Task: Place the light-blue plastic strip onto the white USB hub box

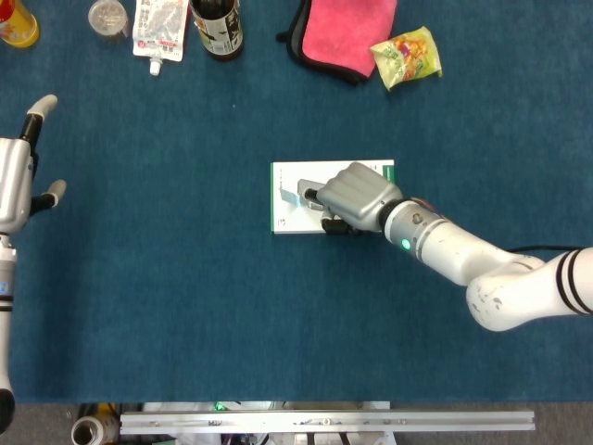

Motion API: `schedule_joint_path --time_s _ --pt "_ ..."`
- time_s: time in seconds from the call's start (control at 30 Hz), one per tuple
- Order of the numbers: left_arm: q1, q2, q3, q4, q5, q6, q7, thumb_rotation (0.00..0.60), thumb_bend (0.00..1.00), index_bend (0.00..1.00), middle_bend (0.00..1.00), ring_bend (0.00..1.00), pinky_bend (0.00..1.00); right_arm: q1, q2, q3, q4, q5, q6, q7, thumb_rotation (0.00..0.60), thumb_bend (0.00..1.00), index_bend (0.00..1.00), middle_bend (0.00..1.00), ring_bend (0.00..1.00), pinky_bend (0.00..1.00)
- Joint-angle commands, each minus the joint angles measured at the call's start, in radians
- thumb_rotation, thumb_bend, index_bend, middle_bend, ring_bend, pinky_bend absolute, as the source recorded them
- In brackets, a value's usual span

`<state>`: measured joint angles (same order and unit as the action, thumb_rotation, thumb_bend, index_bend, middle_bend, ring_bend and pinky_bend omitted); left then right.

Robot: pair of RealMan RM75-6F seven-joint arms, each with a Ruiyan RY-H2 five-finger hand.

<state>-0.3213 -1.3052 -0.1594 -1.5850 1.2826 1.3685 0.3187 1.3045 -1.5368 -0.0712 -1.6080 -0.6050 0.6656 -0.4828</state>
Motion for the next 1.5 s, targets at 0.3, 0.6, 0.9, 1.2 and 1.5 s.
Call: schedule_joint_path --time_s 0.3,0.6,0.9,1.2,1.5 --pt "0.000 -0.001 -0.001 0.001 0.000 0.001 0.000 0.600 0.13 0.17 0.95 0.92 1.00 0.002 -0.007 -0.007 0.018 0.014 -0.007 -0.003 0.000 1.00 0.21 1.00 1.00 1.00" --pt "0.001 -0.001 0.000 0.002 -0.002 0.000 0.000 0.600 0.13 0.17 0.95 0.92 1.00 -0.003 0.011 -0.010 -0.018 0.001 0.009 -0.008 0.000 1.00 0.21 1.00 1.00 1.00" --pt "0.005 -0.001 0.001 0.005 -0.002 0.004 -0.002 0.600 0.13 0.17 0.94 0.92 1.00 0.003 0.006 -0.016 -0.020 0.023 0.015 -0.018 0.000 1.00 0.21 1.00 1.00 1.00" --pt "0.004 -0.001 0.000 0.001 -0.001 0.005 0.001 0.600 0.13 0.17 0.94 0.92 1.00 -0.006 0.001 0.007 -0.025 -0.011 0.014 0.001 0.000 1.00 0.21 1.00 1.00 1.00" --pt "0.008 0.001 -0.001 0.004 -0.007 0.005 -0.003 0.600 0.13 0.17 0.94 0.92 1.00 0.011 -0.035 0.006 0.023 0.019 -0.009 -0.007 0.000 1.00 0.21 1.00 1.00 1.00"
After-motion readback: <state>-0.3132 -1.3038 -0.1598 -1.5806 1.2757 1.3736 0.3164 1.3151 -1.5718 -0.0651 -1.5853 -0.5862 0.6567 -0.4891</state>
